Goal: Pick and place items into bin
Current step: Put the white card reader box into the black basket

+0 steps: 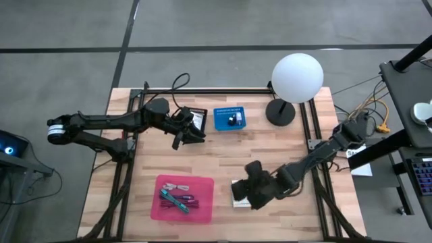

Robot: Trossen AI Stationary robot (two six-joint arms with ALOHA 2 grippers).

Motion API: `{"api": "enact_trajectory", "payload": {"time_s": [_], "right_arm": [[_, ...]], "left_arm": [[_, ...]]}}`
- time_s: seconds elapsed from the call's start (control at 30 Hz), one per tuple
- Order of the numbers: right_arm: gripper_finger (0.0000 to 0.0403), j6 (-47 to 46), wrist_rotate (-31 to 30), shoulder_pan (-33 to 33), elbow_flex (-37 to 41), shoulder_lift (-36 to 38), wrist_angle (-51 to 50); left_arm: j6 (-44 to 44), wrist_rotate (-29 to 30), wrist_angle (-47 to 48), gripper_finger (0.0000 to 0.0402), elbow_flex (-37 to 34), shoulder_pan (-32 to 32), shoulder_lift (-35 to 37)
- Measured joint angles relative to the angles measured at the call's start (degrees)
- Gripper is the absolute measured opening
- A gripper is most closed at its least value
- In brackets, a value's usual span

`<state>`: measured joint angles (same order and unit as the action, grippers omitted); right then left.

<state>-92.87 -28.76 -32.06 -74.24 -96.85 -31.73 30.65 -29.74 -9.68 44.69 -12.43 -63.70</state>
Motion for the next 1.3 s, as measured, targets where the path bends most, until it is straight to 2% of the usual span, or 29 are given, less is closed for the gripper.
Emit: {"api": "enact_trajectory", "payload": {"time_s": [0.07, 0.17, 0.47, 0.63, 1.3], "right_arm": [[0.0179, -9.5, 3.6, -0.2, -2.2, -1.7, -11.6], [0.0177, -16.7, 7.5, -0.7, -3.6, -4.3, -18.7], [0.0163, -22.0, 16.9, -0.7, -3.7, -11.9, -14.6], [0.0150, -26.1, 17.3, -0.8, -3.7, -14.5, -15.0], [0.0108, -25.3, 17.1, 1.8, -3.1, -16.6, -17.2]], "left_arm": [[0.0, 0.0, -0.1, 0.0125, 0.0, 0.0, 0.0], [0.0, 0.0, -0.1, 0.0125, 0.0, 0.0, 0.0], [0.1, 0.0, -0.1, 0.0125, 0.0, 0.0, 0.0], [0.1, 0.0, -0.1, 0.0125, 0.0, 0.0, 0.0], [0.0, 0.0, -0.1, 0.0125, 0.0, 0.0, 0.0]]}}
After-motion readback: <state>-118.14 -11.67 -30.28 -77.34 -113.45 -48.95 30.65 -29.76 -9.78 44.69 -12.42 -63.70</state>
